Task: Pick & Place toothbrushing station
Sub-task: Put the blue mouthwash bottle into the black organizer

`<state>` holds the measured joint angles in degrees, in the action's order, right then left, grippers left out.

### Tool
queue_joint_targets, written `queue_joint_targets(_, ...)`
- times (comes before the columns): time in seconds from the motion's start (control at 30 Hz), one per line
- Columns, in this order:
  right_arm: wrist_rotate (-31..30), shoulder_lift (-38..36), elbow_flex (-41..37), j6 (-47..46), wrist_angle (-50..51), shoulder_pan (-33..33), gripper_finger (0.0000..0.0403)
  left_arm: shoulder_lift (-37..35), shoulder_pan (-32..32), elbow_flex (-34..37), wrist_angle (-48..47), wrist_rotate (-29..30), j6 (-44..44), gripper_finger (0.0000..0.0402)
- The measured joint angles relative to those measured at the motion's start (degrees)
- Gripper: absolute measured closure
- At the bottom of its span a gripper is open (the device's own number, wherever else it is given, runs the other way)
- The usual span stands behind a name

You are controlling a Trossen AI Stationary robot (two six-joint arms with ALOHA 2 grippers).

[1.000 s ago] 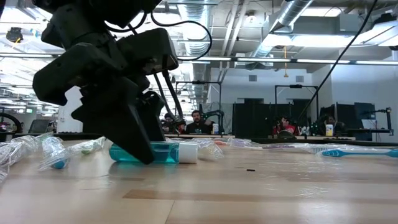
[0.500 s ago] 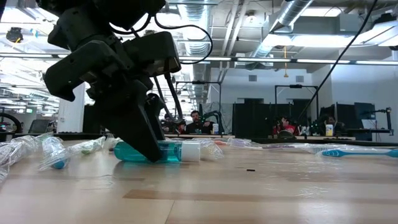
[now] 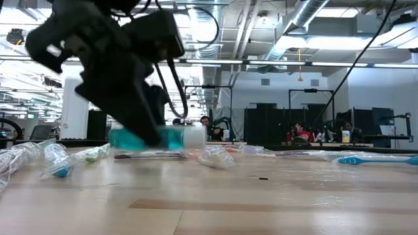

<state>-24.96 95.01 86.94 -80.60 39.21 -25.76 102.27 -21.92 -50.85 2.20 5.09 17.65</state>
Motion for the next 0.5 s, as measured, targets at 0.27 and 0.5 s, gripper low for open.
queue_joint_targets(0.27, 0.05, -0.01, 0.0, -1.71, -1.25, 0.0, 0.0397, -5.48, 0.03, -0.07, -0.32, 3.31, 0.69, 0.0249)
queue_joint_targets(0.5, -0.21, -1.1, 0.02, 3.87, -4.21, -0.26, 0.0334, -10.58, 0.05, -0.15, -0.41, 5.04, 2.22, 0.025)
